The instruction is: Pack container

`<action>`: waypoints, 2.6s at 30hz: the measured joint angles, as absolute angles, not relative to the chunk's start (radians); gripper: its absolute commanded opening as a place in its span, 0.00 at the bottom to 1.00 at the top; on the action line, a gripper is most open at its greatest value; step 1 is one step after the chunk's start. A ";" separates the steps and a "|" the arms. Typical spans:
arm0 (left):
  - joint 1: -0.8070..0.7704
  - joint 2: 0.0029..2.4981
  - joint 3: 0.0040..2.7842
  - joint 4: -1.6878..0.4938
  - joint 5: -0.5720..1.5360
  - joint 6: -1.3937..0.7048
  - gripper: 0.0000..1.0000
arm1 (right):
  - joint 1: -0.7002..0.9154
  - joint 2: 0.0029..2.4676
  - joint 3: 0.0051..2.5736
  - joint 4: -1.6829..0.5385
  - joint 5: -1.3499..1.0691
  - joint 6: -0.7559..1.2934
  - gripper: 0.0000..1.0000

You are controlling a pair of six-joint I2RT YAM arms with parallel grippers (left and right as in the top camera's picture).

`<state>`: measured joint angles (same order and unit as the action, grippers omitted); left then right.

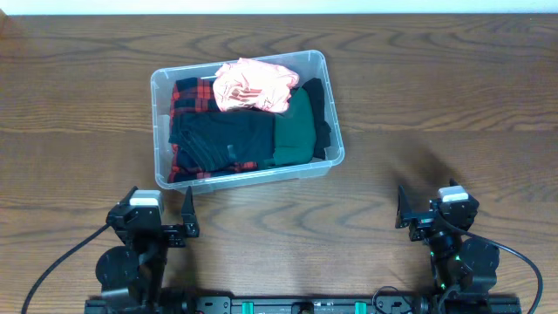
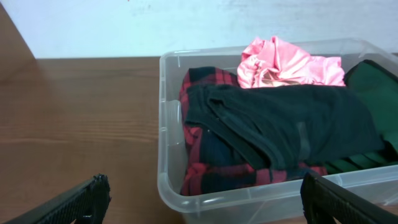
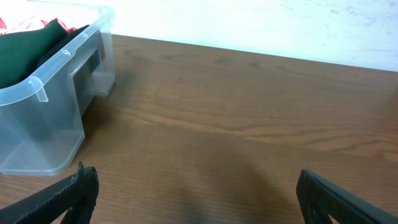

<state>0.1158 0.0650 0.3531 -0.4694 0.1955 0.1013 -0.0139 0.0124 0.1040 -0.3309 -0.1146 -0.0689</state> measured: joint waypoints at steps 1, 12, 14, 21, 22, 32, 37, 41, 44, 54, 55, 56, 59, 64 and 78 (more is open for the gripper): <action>0.116 0.053 0.346 -0.469 0.197 0.101 0.98 | -0.014 0.012 0.104 -0.331 -0.115 -0.069 0.99; 0.100 0.010 0.272 -0.467 0.223 0.101 0.98 | -0.014 0.012 0.104 -0.331 -0.115 -0.069 0.99; 0.097 0.010 0.263 -0.467 0.226 0.102 0.98 | -0.014 0.012 0.104 -0.331 -0.115 -0.069 0.99; 0.096 0.010 0.218 -0.468 0.232 0.102 0.98 | -0.014 0.012 0.104 -0.331 -0.115 -0.069 0.99; 0.096 0.010 0.212 -0.467 0.233 0.102 0.98 | -0.014 0.012 0.104 -0.331 -0.115 -0.069 0.99; 0.096 0.011 0.152 -0.466 0.233 0.101 0.98 | -0.014 0.012 0.104 -0.331 -0.115 -0.069 0.99; 0.096 0.010 0.152 -0.465 0.233 0.101 0.98 | -0.014 0.012 0.104 -0.331 -0.115 -0.069 0.99; 0.096 0.010 0.152 -0.465 0.233 0.102 0.98 | -0.014 0.012 0.104 -0.331 -0.115 -0.069 0.99; 0.096 0.010 0.152 -0.465 0.233 0.102 0.98 | -0.014 0.012 0.104 -0.331 -0.115 -0.069 0.99; 0.096 0.010 0.152 -0.465 0.233 0.101 0.98 | -0.014 0.012 0.104 -0.331 -0.115 -0.069 0.99; 0.096 0.010 0.152 -0.465 0.233 0.101 0.98 | -0.014 0.012 0.104 -0.331 -0.115 -0.069 0.99; 0.096 0.010 0.151 -0.465 0.234 0.101 0.98 | -0.014 0.012 0.104 -0.331 -0.115 -0.069 0.99; 0.096 0.010 0.152 -0.465 0.233 0.101 0.98 | -0.014 0.012 0.104 -0.331 -0.115 -0.069 0.99; 0.096 0.010 0.151 -0.465 0.233 0.101 0.98 | -0.014 0.012 0.104 -0.331 -0.115 -0.069 0.99; 0.096 0.010 0.151 -0.465 0.233 0.101 0.98 | -0.014 0.012 0.104 -0.331 -0.115 -0.069 0.99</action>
